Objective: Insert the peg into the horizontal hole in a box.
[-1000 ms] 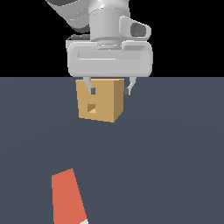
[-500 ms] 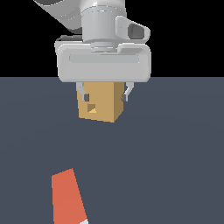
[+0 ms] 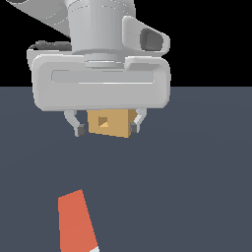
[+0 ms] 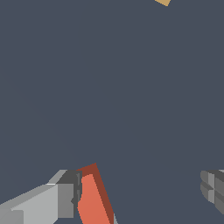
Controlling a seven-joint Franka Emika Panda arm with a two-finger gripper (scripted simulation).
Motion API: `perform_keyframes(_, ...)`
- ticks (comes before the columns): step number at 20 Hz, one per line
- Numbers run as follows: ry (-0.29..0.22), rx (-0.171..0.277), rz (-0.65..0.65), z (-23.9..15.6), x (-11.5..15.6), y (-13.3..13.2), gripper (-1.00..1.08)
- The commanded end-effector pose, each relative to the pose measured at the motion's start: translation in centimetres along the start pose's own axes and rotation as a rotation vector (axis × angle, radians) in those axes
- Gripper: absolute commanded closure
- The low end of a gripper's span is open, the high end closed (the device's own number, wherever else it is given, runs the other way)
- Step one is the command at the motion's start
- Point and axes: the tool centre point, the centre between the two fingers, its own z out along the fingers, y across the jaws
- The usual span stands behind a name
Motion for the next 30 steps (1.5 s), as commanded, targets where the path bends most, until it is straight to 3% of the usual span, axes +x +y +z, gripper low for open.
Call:
perform_keyframes(1,-0.002,0.000,-0.037,0.6,-1.7,-0.6,-0.92)
perform_keyframes(18,-0.017,0.001,-0.278,4.3,-13.7,-2.2,-0.92)
perform_keyframes(30,-0.022,0.001,-0.351,5.3,-17.4,-1.7,-0.92)
